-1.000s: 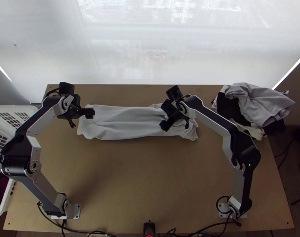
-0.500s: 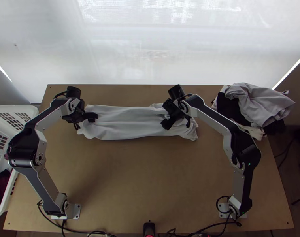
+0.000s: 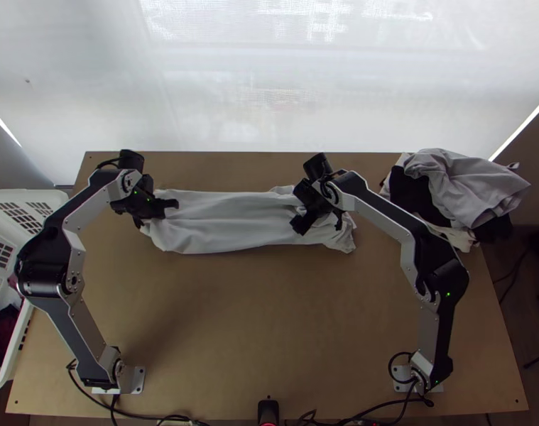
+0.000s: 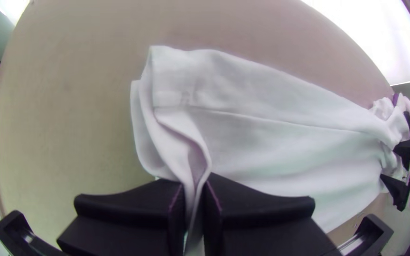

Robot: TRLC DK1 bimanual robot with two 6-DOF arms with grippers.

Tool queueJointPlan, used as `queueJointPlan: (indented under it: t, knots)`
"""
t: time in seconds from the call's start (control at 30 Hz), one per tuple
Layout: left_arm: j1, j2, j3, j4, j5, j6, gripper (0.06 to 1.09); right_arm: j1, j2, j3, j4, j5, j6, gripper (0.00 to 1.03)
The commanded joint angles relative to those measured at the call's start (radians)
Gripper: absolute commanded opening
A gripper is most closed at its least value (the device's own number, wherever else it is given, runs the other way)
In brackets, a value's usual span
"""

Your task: Fold the t-shirt

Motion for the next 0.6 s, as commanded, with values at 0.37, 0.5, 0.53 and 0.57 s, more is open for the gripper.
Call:
queueJointPlan:
  t: [0.37, 0.5, 0.53, 0.57]
  knots:
    - [-0.079, -0.109, 0.413, -0.144, 0.357, -0.053, 0.09, -0.019, -0.027, -0.032, 0.006, 0.0, 0.058, 0.98]
    - [-0.134, -0.111, 0.461, -0.136, 0.403, -0.063, 0.09, -0.019, -0.142, 0.007, -0.052, -0.003, 0.081, 0.98]
    - [-0.151, -0.111, 0.468, -0.132, 0.404, -0.06, 0.09, -0.019, -0.167, 0.022, -0.085, -0.009, 0.081, 0.98]
    - [-0.168, -0.109, 0.473, -0.126, 0.404, -0.06, 0.09, -0.02, -0.196, 0.033, -0.111, -0.011, 0.083, 0.98]
